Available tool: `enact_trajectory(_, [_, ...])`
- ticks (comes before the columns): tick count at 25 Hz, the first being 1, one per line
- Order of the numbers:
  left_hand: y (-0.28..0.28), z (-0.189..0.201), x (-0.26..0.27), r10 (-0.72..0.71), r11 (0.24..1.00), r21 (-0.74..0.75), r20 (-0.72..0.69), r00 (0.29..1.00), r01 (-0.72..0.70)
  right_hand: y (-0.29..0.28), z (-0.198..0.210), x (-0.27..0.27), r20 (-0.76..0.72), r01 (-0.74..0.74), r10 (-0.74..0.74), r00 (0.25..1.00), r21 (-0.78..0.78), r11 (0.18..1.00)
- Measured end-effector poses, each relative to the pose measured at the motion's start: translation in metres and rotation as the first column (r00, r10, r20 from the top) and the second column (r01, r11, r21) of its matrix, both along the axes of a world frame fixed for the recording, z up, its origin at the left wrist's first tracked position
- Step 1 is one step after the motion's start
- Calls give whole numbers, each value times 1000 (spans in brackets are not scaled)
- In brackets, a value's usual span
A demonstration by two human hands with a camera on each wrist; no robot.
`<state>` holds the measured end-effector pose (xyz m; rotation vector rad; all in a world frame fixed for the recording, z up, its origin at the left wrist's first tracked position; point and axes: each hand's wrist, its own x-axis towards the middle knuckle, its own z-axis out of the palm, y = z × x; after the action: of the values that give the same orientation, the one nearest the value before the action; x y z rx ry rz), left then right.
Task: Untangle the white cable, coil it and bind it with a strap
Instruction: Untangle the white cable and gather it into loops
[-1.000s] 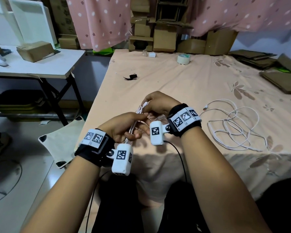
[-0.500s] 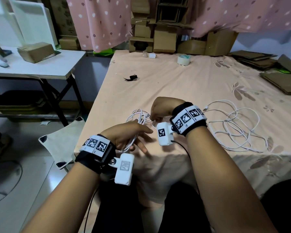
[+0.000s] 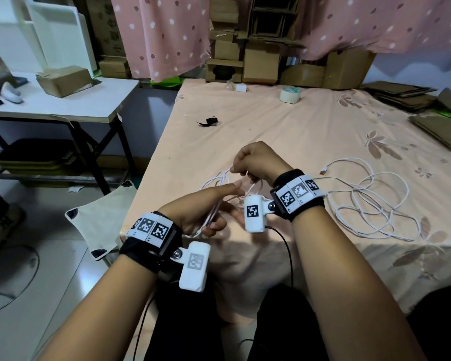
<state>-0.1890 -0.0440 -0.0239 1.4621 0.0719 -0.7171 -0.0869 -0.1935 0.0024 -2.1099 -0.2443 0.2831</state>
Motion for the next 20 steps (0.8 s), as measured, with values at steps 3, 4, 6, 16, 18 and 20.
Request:
enact_trajectory(3, [6,-5,10,206,967,-165,65,976,-193,3,0,-5,3,-116,116,993,53,992])
enact_trajectory(4, [8,-5,12,251,954,-194,91,964,-230,3,0,-7,12,-144,143,990,55,988])
enact_trajectory(6, [13,-3,13,294,931,-248,71,953,-268,2,3,-10,40,-170,168,985,54,984])
enact_trajectory(16, [18,10,29,390,855,-360,-26,921,-372,18,11,-33,172,-246,229,958,86,965])
enact_trajectory(18, [17,8,35,588,724,-462,25,808,-513,19,6,-38,132,-239,221,966,139,961])
enact_trajectory(20, [24,12,40,717,545,-617,-7,697,-568,14,0,-40,95,-276,268,959,84,957])
